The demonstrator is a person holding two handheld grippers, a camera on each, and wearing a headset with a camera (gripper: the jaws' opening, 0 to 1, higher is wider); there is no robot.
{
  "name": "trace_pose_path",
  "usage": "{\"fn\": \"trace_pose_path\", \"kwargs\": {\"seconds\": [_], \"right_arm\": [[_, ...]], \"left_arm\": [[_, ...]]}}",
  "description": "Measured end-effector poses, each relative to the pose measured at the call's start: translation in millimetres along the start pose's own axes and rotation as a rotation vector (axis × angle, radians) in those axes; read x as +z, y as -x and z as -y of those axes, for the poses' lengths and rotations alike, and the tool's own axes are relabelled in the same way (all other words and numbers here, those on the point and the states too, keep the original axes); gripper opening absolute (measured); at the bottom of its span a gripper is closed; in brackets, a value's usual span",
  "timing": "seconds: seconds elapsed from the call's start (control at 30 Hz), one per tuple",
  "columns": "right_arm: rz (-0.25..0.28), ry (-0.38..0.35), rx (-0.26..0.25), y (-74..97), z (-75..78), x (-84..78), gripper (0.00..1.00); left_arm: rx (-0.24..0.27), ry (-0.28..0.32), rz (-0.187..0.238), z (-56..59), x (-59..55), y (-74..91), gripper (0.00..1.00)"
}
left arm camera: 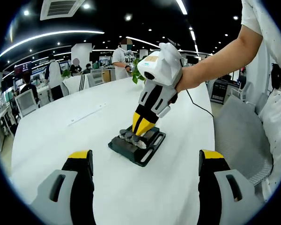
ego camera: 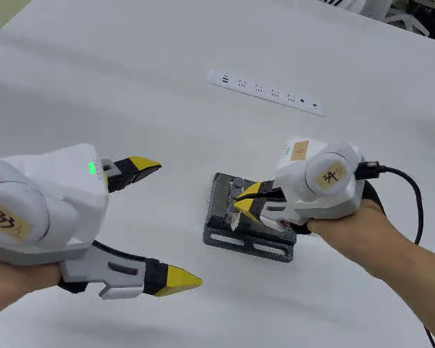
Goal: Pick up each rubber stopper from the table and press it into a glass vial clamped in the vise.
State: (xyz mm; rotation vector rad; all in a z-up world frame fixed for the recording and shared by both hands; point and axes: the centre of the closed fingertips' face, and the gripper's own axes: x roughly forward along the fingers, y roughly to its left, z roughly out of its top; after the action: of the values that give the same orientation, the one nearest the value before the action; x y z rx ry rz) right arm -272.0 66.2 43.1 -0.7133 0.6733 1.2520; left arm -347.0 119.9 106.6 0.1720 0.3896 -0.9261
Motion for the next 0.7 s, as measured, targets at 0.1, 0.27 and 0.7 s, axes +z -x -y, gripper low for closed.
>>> {"fn": "trace_pose_path", "kwargs": {"seconds": [0.1, 0.27, 0.7], "right_arm": [[0.025, -0.025, -0.011, 7.1, 1.7, -0.3, 0.01], [0.062, -0.072, -0.038, 24.6, 3.3, -4.8, 0.05], [0.154, -0.193, -0.085, 68.4, -4.8, -44.2, 0.23]], "left_arm": [[-0.003, -0.001, -0.006, 2.1, -0.7, -0.2, 0.93], [-0.010, 0.005, -0.006, 4.8, -1.1, -1.0, 0.94], [-0.045, 0.010, -0.021, 6.3, -6.7, -1.2, 0.99]]}}
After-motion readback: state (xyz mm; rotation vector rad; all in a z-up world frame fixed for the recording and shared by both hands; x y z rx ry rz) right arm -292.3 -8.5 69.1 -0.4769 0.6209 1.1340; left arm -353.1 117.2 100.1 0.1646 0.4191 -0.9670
